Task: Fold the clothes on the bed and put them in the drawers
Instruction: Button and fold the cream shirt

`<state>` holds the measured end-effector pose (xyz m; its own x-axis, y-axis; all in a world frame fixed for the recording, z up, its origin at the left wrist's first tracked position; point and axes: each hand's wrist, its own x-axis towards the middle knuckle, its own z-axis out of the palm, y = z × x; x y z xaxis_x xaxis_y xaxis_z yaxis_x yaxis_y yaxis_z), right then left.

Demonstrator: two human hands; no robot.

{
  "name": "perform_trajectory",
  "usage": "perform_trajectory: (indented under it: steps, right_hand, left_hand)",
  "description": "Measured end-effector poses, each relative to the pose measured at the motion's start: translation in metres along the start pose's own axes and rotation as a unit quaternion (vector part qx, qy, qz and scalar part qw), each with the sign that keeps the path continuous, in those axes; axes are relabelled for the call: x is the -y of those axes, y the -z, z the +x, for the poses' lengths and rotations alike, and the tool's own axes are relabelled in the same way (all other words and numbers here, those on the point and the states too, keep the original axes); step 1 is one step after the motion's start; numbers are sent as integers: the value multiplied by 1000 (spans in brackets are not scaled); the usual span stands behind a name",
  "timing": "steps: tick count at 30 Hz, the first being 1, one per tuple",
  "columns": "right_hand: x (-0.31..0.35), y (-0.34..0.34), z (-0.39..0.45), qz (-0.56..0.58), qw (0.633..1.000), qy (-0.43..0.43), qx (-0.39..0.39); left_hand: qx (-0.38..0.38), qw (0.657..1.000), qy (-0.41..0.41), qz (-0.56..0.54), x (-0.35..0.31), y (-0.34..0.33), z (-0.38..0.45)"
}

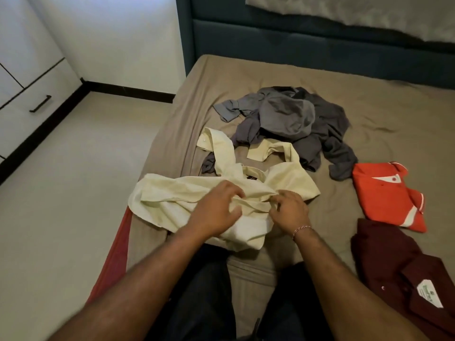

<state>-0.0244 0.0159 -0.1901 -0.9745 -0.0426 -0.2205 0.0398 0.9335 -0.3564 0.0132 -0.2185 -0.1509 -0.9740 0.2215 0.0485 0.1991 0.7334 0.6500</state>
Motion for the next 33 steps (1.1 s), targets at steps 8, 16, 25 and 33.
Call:
perform_trajectory:
  steps: [8,16,25,33]
  right_hand:
    - [-4,17,3,325,946,-3,-15]
    - [-19,24,14,111,988,50,99]
    - [-34,22,2,45,997,-37,-48]
    - [-11,15,-12,117,953,75,269]
  left_hand:
    - [81,995,39,43,-1,-78,29]
    - [-26,999,-32,-20,40,-4,-11]
    - [-209,967,82,120,131,93,-77]
    - [-251,914,278,156,128,78,-67]
